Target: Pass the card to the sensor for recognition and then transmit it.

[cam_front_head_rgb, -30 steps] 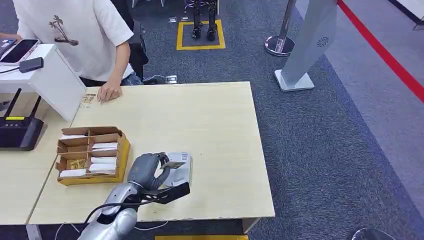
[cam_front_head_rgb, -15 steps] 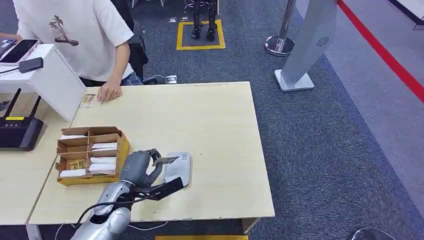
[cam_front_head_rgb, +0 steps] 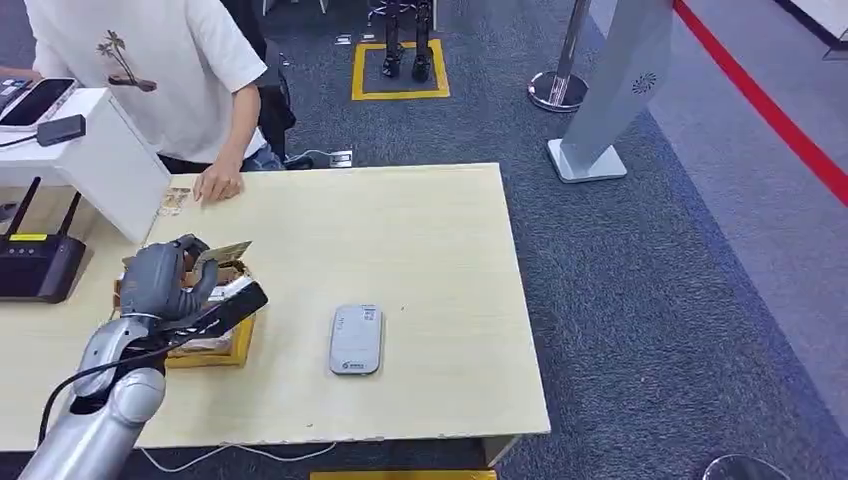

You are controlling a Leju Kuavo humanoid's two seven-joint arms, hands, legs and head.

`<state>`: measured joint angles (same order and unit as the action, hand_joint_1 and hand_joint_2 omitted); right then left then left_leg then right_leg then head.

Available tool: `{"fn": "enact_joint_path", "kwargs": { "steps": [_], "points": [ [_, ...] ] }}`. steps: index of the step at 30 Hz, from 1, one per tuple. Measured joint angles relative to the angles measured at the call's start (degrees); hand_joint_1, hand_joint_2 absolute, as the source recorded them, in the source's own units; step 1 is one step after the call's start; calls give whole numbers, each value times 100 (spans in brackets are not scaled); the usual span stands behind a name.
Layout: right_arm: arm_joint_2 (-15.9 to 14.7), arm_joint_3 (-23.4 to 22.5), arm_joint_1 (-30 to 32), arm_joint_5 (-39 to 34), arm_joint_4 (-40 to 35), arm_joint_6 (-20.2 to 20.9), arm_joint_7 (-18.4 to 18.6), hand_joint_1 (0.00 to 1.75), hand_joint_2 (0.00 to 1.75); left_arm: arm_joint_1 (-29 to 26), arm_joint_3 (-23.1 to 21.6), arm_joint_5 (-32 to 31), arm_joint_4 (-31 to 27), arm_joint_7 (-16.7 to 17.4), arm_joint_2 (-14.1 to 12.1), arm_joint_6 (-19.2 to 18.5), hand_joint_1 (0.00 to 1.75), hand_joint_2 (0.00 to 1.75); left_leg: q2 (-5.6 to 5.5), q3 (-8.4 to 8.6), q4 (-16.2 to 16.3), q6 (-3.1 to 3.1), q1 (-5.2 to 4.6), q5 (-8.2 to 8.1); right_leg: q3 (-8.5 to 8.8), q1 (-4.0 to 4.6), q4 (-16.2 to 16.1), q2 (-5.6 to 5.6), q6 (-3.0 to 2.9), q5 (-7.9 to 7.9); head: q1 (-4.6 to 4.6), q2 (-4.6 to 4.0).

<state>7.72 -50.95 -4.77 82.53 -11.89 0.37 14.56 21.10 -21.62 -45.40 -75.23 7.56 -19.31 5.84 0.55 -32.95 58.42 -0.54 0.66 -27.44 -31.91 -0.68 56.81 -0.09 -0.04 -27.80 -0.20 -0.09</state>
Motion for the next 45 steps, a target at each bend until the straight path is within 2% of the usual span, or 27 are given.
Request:
{"fn": "enact_joint_path", "kwargs": {
  "steps": [9,12,16,21,28,37,45],
  "points": [
    [0,0,-18,17,0,17,37,0,0,568,1095,-218,91,110,-848,-30,175,175,-1,2,-1,-2,7,1,-1,2,6,1,-2,-1,-2,2],
    [0,2,-33,31,-2,68,89,0,0,723,1353,-400,364,121,-1054,-33,175,175,-1,2,-1,-2,7,1,-3,2,5,1,-2,-2,-4,2],
    [0,7,-69,28,-2,76,116,0,0,963,1502,-573,778,13,-1139,-31,175,175,-5,1,-1,-1,5,1,-2,2,5,-2,-2,-1,-4,2],
    [0,7,-95,24,0,74,114,0,0,1168,1513,-586,1069,-175,-1065,-55,175,175,-5,1,2,-1,-1,1,-1,0,1,-2,2,2,-2,2],
    [0,7,-95,4,-2,72,85,0,0,1272,1494,-321,1143,-356,-722,-367,175,175,-4,1,5,0,-1,1,-1,-3,-3,-1,2,2,-2,0],
    [0,7,-84,-76,0,68,52,0,0,1315,1035,-33,1090,-456,-344,-695,175,175,-3,1,6,0,0,1,-2,-3,-2,0,2,2,0,2],
    [0,7,-75,-79,0,57,15,0,0,1316,628,79,911,-459,-160,-756,175,175,2,0,6,1,0,-1,-3,-3,-2,2,2,2,0,2]
  ]
}}
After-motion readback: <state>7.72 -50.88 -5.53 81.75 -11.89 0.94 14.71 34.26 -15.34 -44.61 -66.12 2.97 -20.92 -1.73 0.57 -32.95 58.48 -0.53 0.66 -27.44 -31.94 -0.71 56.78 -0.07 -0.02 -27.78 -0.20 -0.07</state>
